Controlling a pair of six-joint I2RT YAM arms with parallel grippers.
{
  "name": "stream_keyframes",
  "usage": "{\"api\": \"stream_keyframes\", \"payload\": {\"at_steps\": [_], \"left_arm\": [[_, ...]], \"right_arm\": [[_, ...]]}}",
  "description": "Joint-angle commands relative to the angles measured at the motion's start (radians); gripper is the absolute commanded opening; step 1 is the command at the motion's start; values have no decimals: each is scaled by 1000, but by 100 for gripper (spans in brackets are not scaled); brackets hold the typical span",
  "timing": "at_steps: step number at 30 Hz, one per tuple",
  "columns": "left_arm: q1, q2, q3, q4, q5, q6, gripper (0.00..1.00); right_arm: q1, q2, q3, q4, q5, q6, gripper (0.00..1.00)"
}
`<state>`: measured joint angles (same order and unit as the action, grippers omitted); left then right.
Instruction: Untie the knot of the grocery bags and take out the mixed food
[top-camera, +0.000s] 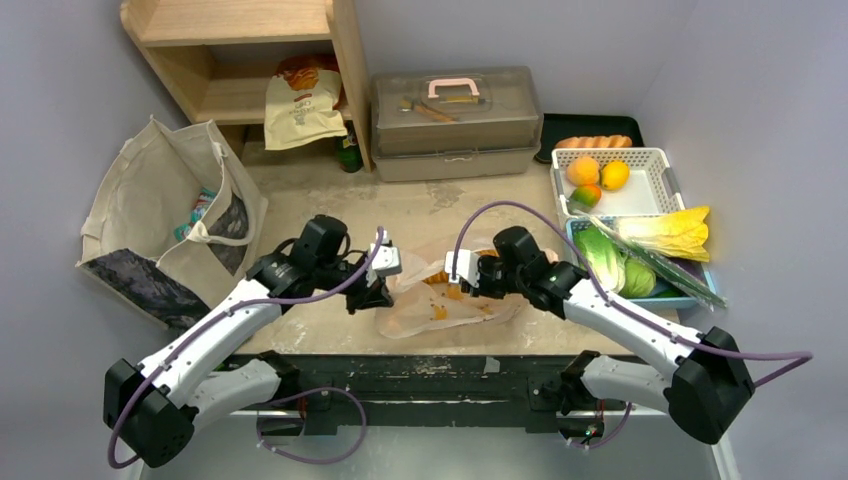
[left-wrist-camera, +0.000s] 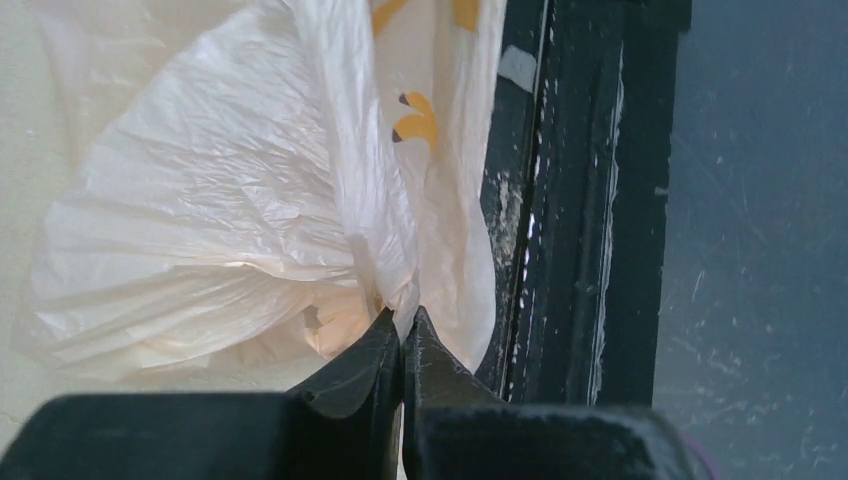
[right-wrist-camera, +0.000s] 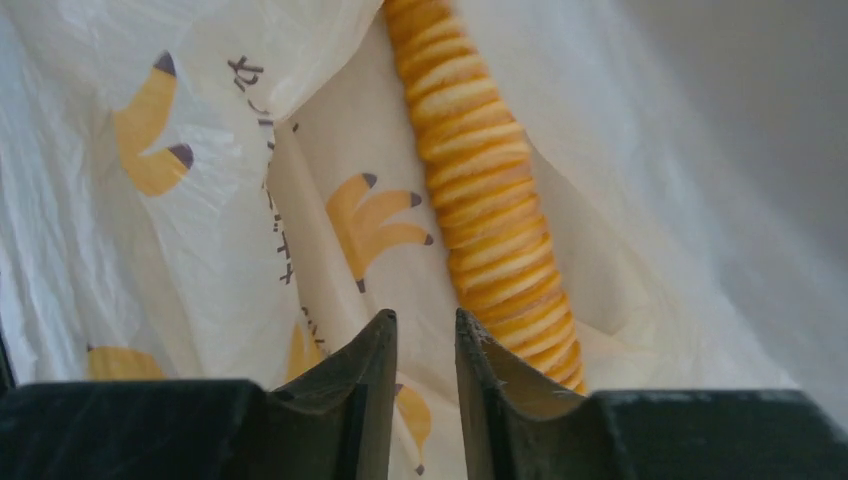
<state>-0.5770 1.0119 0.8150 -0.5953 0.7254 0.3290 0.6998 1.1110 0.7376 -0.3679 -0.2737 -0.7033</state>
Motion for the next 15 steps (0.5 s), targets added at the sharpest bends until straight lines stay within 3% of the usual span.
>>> {"api": "stream_keyframes", "payload": {"at_steps": [1, 5, 10, 15], "left_arm": [[-32, 11, -44, -76, -11, 226, 0], [-37, 32, -35, -85, -42, 241, 0], [-29, 96, 41, -74, -88, 150, 0], [74, 170, 118, -20, 14, -77, 0]], "right_arm": [[33, -27, -111, 210, 47, -15, 34], [42, 27, -138, 254, 82, -23, 52], [43, 75, -75, 260, 85, 7, 54], [34, 122, -23, 200, 75, -9, 54]]}}
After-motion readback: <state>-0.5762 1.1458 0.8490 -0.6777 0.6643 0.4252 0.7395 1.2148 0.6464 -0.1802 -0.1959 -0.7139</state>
